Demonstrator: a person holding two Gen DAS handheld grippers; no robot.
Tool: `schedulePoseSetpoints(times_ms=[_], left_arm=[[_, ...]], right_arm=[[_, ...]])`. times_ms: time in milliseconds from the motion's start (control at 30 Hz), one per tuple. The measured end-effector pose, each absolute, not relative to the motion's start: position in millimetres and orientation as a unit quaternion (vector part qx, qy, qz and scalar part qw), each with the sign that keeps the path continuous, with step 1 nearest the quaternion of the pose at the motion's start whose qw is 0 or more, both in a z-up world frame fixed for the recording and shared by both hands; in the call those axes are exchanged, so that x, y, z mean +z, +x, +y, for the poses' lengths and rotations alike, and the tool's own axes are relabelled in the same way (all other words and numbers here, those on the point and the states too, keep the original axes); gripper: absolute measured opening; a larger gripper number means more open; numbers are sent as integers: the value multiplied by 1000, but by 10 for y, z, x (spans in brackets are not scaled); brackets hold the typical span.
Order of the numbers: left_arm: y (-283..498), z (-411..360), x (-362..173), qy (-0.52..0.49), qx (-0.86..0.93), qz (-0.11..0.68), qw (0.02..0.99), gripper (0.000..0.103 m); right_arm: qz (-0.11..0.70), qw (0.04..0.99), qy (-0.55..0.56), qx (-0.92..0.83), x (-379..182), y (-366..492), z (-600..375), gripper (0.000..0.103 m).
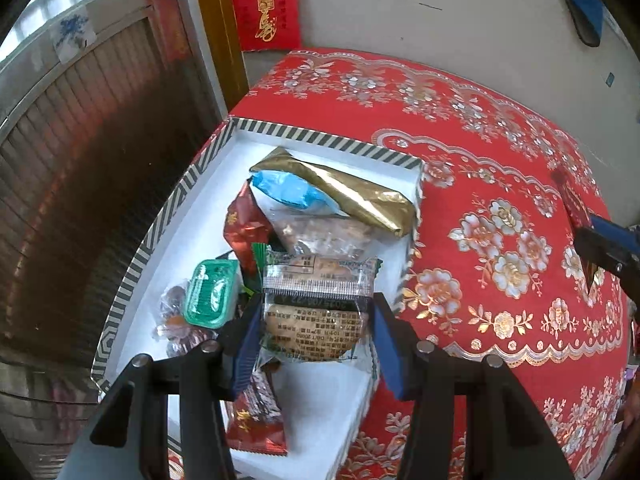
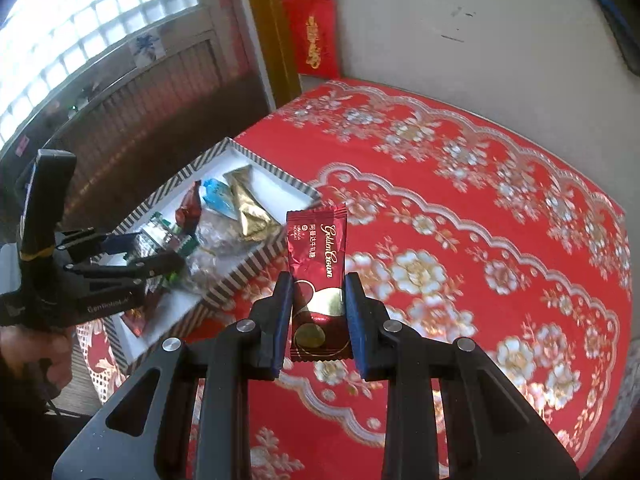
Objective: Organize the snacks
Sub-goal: 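Lift the cookie packet and red candy and carry them over the tray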
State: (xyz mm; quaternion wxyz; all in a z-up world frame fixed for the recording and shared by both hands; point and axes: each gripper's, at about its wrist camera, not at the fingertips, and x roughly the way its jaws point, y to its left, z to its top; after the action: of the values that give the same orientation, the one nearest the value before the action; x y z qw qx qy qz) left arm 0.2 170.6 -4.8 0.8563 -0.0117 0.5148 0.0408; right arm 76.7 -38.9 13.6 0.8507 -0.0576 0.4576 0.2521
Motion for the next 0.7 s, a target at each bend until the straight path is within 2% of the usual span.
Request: schedulePoseSetpoints(times_ms=[300, 700], left_arm=[[44, 1960, -9, -16, 49, 510, 859, 54], [-287, 2853, -168, -47, 120, 529, 839, 54]], right_arm=[[452, 846, -69, 273, 185, 930, 35, 25], [456, 829, -85, 312, 108, 1039, 569, 25]])
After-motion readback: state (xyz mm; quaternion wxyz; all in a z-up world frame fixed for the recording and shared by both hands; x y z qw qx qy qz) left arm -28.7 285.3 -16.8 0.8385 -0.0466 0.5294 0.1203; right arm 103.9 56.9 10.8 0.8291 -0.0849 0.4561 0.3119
